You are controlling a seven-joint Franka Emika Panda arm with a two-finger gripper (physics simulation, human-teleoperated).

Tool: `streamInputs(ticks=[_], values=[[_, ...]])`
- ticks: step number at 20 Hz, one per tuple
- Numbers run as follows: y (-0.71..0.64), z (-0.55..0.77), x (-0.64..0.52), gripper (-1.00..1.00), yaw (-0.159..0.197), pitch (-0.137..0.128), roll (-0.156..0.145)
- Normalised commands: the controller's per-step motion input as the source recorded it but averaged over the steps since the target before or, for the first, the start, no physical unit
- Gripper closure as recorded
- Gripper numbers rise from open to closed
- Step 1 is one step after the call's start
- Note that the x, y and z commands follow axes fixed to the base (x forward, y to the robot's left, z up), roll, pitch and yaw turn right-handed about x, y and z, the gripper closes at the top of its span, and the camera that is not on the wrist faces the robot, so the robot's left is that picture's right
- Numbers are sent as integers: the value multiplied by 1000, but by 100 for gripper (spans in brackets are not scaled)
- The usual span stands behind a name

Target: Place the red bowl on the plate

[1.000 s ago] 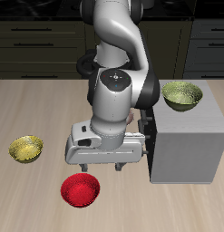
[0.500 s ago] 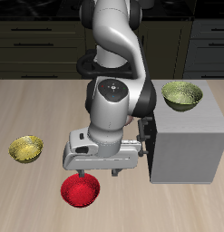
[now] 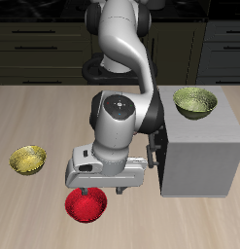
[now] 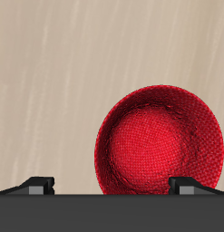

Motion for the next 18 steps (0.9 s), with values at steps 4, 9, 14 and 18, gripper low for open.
streamInputs(ticks=[4,9,14,18], values=[[-12,-118,22,-100,-10,23,0],[81,-138,7,-100,-1,14,18],[-7,-198,25,-100,-8,40,12],[24,-102,-18,100,-13,19,18]])
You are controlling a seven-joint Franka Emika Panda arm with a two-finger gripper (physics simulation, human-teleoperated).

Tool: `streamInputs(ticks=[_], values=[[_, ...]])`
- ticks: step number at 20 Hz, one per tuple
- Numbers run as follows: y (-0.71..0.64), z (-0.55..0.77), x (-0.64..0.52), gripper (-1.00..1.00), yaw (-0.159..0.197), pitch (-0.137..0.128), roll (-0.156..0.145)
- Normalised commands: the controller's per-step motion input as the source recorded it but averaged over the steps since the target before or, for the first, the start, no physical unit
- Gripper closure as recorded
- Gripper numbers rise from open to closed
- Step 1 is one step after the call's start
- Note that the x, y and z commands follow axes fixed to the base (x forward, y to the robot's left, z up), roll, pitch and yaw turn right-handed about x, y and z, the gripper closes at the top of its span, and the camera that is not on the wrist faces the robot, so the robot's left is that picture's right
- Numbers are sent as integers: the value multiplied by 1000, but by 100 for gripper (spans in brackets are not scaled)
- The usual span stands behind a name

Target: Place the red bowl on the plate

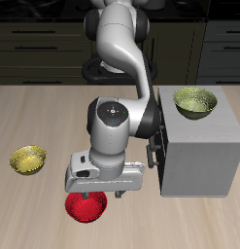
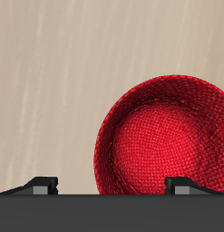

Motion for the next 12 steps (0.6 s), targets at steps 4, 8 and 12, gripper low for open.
streamInputs(ticks=[4,8,12], values=[[7,6,2,100,7,-14,13],[-83,10,-28,100,-45,-7,5],[-73,-14,-27,100,-4,2,-13]])
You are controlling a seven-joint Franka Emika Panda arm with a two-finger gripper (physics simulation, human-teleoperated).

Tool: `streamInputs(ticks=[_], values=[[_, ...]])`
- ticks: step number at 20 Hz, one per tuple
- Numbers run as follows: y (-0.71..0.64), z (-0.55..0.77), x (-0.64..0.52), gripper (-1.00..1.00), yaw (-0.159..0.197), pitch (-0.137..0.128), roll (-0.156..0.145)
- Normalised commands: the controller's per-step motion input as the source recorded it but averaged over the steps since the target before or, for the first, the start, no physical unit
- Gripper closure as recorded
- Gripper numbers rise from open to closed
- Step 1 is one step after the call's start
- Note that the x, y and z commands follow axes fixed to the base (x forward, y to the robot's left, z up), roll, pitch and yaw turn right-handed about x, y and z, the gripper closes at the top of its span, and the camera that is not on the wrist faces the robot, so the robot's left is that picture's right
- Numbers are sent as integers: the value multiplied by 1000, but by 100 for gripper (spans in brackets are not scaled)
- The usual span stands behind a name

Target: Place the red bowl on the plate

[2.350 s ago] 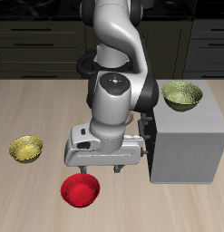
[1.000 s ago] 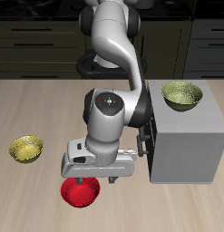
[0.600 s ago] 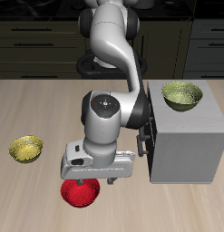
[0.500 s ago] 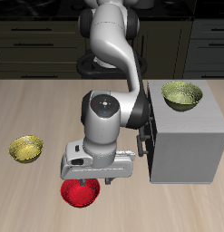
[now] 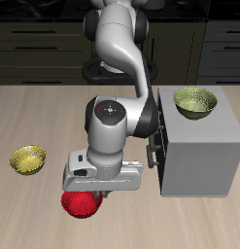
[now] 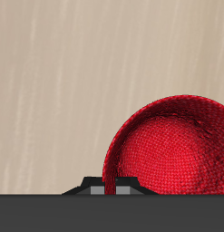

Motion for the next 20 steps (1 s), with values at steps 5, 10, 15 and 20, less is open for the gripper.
streamInputs(ticks=[5,10,15,20], values=[[-40,91,-29,100,22,-29,-9],[-3,311,-97,100,9,-41,2],[-63,392,-88,100,7,-47,-7],[-77,380,-128,100,2,-46,-7]])
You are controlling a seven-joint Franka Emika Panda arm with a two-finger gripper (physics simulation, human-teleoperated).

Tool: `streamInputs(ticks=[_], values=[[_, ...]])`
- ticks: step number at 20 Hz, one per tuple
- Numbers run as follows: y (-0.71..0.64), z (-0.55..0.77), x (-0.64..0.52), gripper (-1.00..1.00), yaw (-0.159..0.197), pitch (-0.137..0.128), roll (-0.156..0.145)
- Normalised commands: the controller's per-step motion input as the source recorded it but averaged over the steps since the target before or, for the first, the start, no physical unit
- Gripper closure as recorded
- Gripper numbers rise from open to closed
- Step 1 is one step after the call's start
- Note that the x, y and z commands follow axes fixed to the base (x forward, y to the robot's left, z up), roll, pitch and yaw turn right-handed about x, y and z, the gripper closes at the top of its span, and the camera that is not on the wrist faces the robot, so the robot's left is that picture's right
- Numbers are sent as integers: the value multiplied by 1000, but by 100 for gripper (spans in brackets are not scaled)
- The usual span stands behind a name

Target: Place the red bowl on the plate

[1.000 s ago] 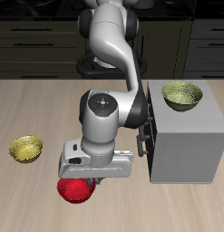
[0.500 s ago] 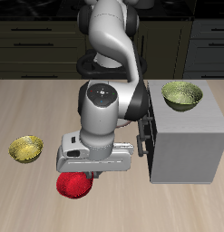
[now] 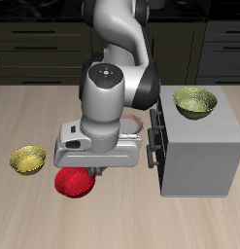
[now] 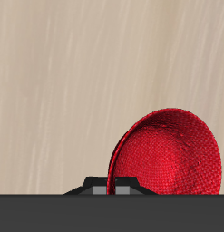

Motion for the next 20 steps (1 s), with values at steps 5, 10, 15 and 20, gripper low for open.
streamInputs(ticks=[5,10,15,20], values=[[-43,225,-76,100,3,-29,-3],[7,184,-79,100,-3,-29,5],[-1,115,-151,100,12,-25,0],[-21,132,-229,100,6,-26,-8]])
